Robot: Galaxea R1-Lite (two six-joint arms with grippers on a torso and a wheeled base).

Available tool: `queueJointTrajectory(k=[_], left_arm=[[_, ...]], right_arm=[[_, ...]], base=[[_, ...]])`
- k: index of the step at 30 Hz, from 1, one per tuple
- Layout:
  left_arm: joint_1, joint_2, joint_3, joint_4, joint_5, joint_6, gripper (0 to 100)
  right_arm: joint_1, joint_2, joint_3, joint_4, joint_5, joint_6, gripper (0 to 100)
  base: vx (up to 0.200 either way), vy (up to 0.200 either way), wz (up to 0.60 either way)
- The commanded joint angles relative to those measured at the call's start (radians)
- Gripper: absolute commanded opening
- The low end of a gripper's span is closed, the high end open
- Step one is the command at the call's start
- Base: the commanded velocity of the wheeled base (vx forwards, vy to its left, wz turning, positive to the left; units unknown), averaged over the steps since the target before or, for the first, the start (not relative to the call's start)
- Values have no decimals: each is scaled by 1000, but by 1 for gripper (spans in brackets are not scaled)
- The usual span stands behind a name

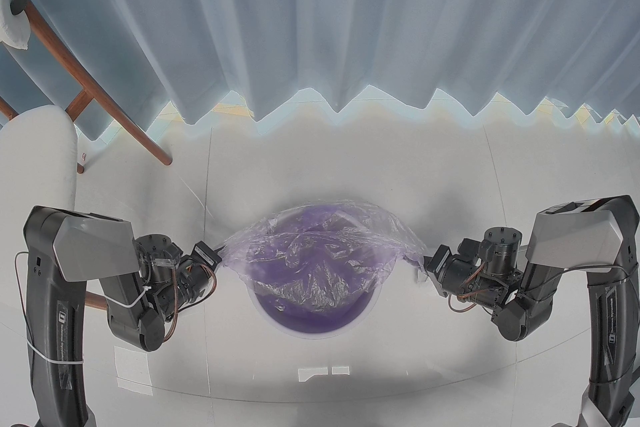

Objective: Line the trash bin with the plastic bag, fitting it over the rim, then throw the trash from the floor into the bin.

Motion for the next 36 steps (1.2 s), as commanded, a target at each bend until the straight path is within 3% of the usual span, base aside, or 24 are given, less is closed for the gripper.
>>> queueJointTrajectory(k=[1, 10, 15, 19, 20, 25, 28, 31, 36], left_arm=[[1, -19, 63, 0, -36, 26, 0], [1, -8, 102, 0, -42, 148, 0], [0, -6, 138, -1, -41, 209, 0], [-10, 7, 145, -1, -41, 220, 0], [-10, 14, 145, -1, -41, 220, 0], [-10, 18, 144, -3, -41, 220, 0], [-10, 17, 145, -3, -41, 220, 0], [-11, 14, 145, -3, -41, 220, 0], [-13, 14, 145, -3, -39, 221, 0]], right_arm=[[14, -2, 69, -2, 42, -45, 0], [19, 11, 118, -65, 52, -110, 0], [19, 12, 171, -74, 77, -218, 0], [20, 17, 192, -105, 94, -255, 0], [20, 21, 194, -122, 92, -255, 100], [19, -6, 192, -143, 92, -213, 100], [40, -98, 204, -142, 100, -45, 100], [63, -167, 217, -140, 137, 69, 100], [112, -198, 214, -142, 144, 129, 100]], base=[[0, 0, 0], [0, 0, 0], [0, 0, 0], [0, 0, 0], [0, 0, 0], [0, 0, 0], [0, 0, 0], [0, 0, 0], [0, 0, 0]])
